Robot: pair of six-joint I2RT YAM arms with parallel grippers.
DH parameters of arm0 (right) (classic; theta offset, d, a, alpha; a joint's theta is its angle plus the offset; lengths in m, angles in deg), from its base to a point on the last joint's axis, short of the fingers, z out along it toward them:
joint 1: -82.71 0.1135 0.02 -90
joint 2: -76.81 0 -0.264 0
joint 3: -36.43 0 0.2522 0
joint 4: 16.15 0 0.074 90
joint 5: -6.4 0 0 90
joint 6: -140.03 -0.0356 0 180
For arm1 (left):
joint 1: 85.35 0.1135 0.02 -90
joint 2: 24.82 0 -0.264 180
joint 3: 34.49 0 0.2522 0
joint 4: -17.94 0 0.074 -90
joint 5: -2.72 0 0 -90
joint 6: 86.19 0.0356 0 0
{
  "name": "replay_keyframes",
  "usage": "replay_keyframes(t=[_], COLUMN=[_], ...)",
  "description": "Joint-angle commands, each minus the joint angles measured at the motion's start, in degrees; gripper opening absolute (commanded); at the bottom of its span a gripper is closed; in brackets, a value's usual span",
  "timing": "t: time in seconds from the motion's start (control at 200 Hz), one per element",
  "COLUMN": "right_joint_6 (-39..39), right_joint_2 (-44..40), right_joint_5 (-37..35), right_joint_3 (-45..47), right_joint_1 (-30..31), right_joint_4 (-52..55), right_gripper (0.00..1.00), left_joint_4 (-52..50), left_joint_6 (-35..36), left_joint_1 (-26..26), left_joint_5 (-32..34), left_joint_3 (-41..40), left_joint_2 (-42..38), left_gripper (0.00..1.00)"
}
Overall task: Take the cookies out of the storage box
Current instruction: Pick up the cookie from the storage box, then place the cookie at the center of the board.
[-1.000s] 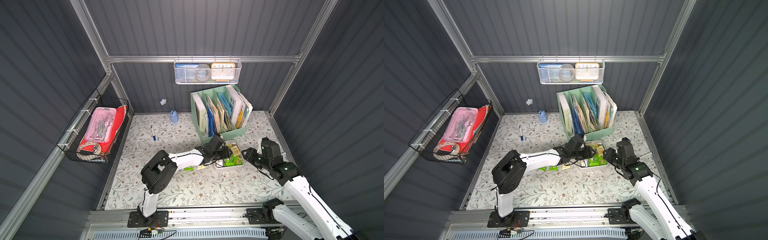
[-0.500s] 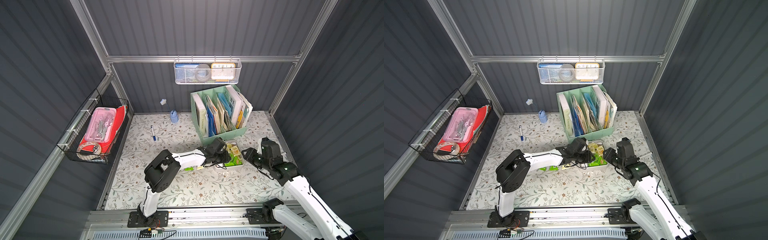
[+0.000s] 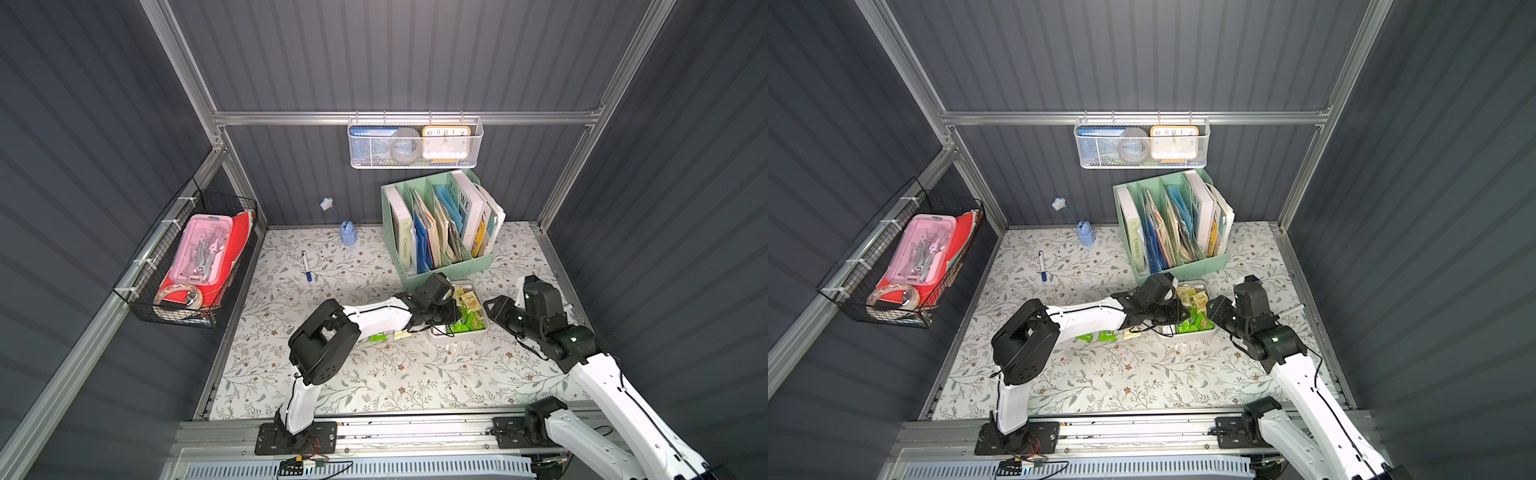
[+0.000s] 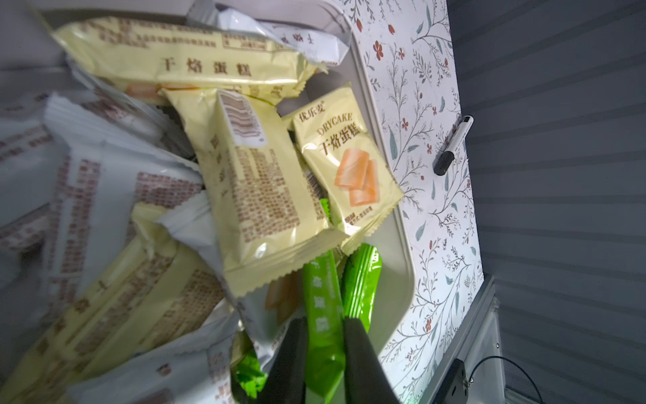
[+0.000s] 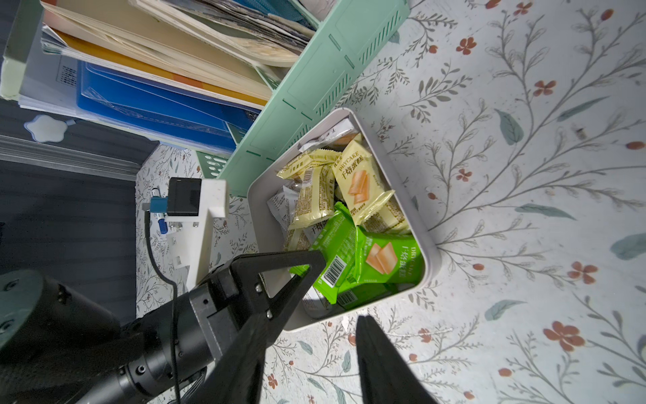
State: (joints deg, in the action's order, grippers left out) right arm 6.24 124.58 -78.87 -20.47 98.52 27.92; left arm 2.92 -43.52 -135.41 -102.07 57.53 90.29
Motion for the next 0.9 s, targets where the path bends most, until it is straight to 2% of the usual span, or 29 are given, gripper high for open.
replay_keyframes(t=[0.0, 0.155, 0.28, 0.445, 0.65, 0.76, 0.895], right_joint_6=[0.80, 0.72, 0.71, 0.46, 0.11, 0.74, 1.25], right_joint_2=[-0.99, -1.62, -1.71, -1.37, -0.43, 0.84, 1.45], right_joint_5=[-0.01, 1.06, 1.58, 2.29, 3.11, 3.47, 3.33], right_joint_3=[0.03, -0.60, -0.81, -0.43, 0.67, 0.08, -0.51], right_joint_1=[-0.17, -0.21, -0.17, -0.17, -0.21, -0.17, -0.17], right_joint_4=[1.14, 1.36, 1.43, 0.65, -1.04, -0.65, 0.61], right_gripper=[0.47, 0.47, 0.47, 0.47, 0.47, 0.47, 0.47], left_joint_4=[-1.67, -0.59, -0.14, 0.21, 5.06, 7.13, 11.25], left_joint_6=[0.52, -0.49, -2.37, -7.62, -18.37, -22.64, -27.94], left_joint_1=[-0.21, -0.21, -0.21, -0.21, -0.34, -0.30, -0.30], left_joint_5=[0.39, 0.50, 3.03, 11.00, 19.54, 24.88, 28.59], left_joint_3=[-0.82, -3.59, -6.95, -14.96, -27.59, -32.01, -34.79], left_joint_2=[-3.89, -8.23, -13.57, -23.77, -35.52, -37.23, -34.73], left_gripper=[0.15, 0.15, 0.15, 0.13, 0.13, 0.13, 0.12])
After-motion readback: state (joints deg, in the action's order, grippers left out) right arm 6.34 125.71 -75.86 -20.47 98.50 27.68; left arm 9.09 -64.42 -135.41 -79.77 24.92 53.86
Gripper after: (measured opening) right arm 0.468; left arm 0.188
